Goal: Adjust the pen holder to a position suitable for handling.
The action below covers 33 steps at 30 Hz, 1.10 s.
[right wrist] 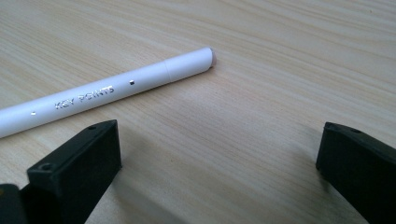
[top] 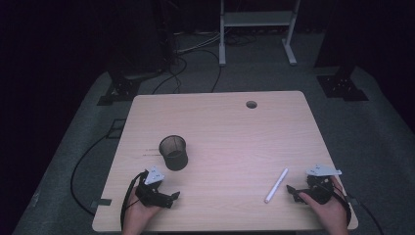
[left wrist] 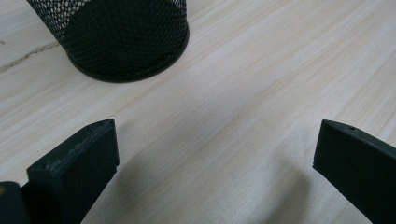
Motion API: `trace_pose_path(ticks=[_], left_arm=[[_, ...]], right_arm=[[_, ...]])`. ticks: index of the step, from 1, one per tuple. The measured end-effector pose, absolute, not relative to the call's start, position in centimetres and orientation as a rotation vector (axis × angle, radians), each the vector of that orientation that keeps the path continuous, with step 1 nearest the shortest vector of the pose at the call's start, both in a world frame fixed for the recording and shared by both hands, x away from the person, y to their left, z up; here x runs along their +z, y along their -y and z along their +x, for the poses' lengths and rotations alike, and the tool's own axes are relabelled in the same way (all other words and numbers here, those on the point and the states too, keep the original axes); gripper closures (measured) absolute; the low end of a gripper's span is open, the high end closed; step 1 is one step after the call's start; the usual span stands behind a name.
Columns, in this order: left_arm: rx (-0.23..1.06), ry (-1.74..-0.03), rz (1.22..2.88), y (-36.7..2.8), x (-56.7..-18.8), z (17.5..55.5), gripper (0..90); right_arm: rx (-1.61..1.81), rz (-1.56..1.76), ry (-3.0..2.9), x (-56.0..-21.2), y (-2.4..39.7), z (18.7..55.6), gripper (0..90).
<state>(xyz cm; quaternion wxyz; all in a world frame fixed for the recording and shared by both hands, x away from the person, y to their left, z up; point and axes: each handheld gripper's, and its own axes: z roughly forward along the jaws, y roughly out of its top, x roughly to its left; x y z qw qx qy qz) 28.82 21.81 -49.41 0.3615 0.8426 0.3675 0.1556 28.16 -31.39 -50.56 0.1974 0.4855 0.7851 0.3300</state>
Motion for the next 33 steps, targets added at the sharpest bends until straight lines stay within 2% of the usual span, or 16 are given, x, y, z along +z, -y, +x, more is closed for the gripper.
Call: trace_pose_path(ticks=[17, 33], left_arm=[[0.432, -0.969, 2.104, -23.3, -46.8, 29.4, 0.0], [0.463, -0.945, 2.046, -23.9, -45.0, 32.6, 0.0]], right_arm=[[0.924, 1.359, -2.198, -50.6, 31.4, 28.2, 0.0], [0.922, 1.364, -2.194, -50.6, 31.4, 28.2, 0.0]])
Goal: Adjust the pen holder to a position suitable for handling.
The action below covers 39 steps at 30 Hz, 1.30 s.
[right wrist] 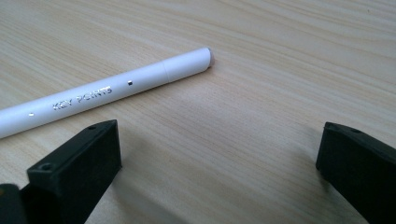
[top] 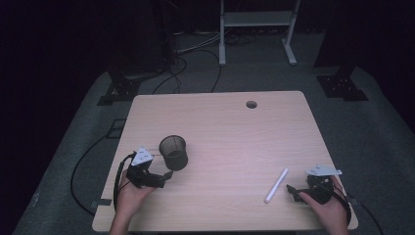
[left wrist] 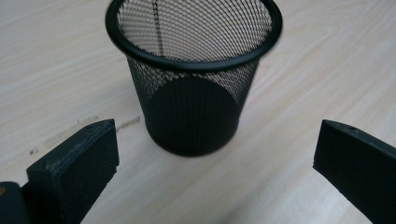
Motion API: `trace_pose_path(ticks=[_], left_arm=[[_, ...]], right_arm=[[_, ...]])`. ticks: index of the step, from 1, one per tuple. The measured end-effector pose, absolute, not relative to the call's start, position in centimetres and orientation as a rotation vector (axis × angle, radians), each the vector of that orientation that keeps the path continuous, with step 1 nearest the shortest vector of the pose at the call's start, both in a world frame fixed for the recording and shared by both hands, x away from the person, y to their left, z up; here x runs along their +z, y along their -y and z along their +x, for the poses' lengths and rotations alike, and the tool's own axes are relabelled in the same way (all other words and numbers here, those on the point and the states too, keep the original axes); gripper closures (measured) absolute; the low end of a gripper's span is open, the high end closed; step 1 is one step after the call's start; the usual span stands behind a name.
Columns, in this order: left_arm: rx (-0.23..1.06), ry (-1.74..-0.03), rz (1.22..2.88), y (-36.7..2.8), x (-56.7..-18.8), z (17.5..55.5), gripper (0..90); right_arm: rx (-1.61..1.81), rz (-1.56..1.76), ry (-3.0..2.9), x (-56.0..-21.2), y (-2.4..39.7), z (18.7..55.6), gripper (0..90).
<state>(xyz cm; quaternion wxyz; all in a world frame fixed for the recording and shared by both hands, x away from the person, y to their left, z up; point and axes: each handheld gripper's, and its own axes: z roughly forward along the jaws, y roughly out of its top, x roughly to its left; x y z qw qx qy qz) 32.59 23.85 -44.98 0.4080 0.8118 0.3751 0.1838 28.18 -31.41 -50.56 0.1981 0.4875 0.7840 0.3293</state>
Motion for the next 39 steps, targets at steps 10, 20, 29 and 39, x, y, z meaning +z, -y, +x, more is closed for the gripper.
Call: trace_pose_path(ticks=[10, 20, 29, 39], left_arm=[[0.492, -0.912, 2.024, -23.2, -45.6, 34.7, 0.0], [0.491, -0.884, 2.003, -22.3, -46.0, 36.1, 0.0], [0.48, -0.871, 2.01, -21.7, -46.6, 36.5, 0.0], [0.459, -0.849, 1.995, -21.7, -46.6, 36.4, 3.1]], right_arm=[[0.921, 1.363, -2.194, -50.6, 31.4, 28.2, 0.0], [0.921, 1.364, -2.194, -50.6, 31.4, 28.2, 0.0], [0.921, 1.363, -2.194, -50.6, 31.4, 28.2, 0.0], [0.921, 1.363, -2.194, -50.6, 31.4, 28.2, 0.0]])
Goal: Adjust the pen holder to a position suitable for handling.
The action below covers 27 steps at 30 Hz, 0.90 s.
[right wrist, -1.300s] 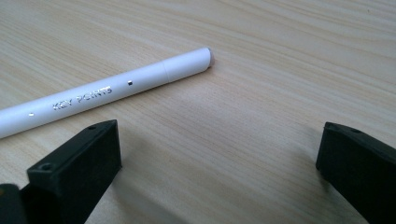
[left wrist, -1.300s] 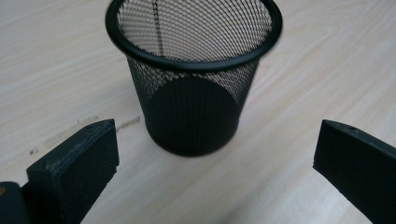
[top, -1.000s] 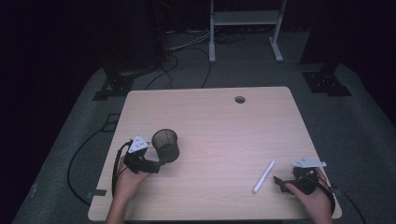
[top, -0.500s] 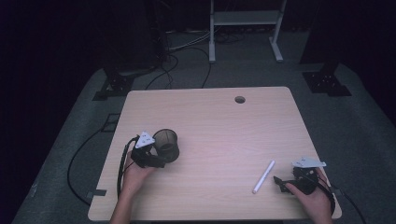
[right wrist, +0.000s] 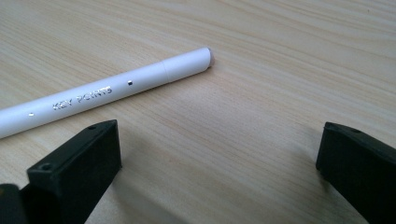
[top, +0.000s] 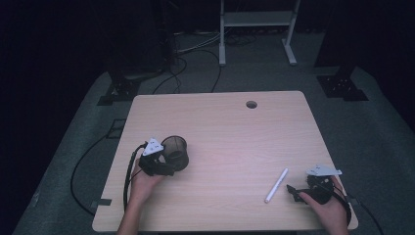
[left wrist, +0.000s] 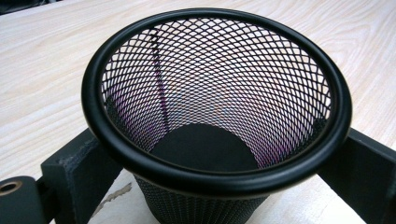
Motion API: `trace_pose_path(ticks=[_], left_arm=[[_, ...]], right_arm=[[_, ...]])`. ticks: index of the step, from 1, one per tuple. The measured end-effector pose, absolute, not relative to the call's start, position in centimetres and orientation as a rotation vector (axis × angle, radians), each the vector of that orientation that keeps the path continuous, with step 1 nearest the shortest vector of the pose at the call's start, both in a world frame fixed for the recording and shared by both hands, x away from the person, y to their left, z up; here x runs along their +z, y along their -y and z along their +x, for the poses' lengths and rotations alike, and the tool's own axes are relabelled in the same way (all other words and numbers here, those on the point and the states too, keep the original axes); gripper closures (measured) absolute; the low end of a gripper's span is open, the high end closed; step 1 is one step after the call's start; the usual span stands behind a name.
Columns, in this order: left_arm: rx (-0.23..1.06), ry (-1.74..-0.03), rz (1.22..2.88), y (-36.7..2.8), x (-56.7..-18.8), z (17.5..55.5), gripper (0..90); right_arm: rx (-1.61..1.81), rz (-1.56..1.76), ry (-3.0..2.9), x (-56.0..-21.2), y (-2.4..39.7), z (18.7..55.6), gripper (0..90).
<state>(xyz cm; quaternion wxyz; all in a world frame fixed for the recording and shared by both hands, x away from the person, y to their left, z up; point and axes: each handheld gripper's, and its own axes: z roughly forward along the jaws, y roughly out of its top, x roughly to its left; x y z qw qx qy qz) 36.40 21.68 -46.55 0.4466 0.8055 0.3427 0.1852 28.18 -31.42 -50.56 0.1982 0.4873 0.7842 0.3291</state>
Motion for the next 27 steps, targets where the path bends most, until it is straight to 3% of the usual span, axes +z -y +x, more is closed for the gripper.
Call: trace_pose_path(ticks=[27], left_arm=[[0.391, -0.754, 2.024, -18.8, -46.4, 35.6, 5.1]], right_arm=[[0.921, 1.363, -2.195, -50.6, 31.4, 28.2, 0.0]])
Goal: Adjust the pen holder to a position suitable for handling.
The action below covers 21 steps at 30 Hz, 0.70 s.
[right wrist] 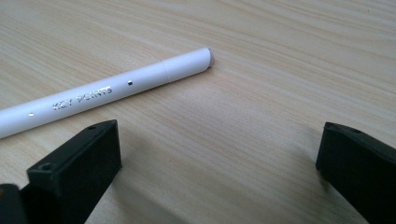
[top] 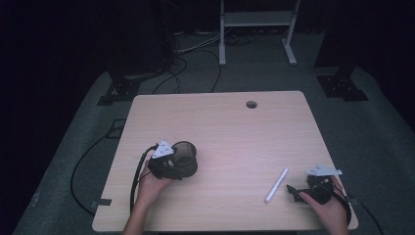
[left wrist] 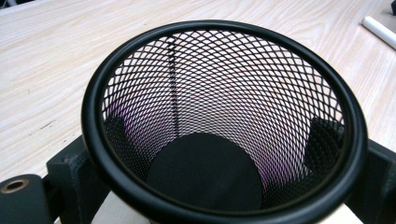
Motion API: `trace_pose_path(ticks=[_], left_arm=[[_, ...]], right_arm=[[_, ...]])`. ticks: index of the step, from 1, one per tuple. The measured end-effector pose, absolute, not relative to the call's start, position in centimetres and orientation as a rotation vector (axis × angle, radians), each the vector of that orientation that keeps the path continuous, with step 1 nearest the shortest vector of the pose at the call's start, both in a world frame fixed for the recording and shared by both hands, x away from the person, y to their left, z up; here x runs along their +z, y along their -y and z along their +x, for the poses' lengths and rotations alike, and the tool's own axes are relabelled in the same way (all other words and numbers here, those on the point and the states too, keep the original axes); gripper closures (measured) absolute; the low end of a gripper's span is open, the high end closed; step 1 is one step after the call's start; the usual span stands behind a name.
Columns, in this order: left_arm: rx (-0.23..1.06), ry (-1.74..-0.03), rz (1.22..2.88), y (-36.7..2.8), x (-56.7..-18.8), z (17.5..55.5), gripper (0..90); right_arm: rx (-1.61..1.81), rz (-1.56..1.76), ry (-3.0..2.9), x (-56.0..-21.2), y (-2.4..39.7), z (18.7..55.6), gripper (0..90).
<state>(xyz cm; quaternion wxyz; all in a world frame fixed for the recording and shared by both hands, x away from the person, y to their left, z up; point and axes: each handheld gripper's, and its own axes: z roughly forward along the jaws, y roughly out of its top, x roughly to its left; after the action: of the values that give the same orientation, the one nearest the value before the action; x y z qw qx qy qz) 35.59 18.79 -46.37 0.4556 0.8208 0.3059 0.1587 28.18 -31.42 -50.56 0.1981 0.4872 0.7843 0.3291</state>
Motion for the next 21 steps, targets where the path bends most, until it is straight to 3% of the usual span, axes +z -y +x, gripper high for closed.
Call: trace_pose_path(ticks=[21], left_arm=[[0.346, -0.689, 2.042, -16.5, -46.4, 35.2, 6.1]], right_arm=[[0.921, 1.363, -2.195, -50.6, 31.4, 28.2, 0.0]])
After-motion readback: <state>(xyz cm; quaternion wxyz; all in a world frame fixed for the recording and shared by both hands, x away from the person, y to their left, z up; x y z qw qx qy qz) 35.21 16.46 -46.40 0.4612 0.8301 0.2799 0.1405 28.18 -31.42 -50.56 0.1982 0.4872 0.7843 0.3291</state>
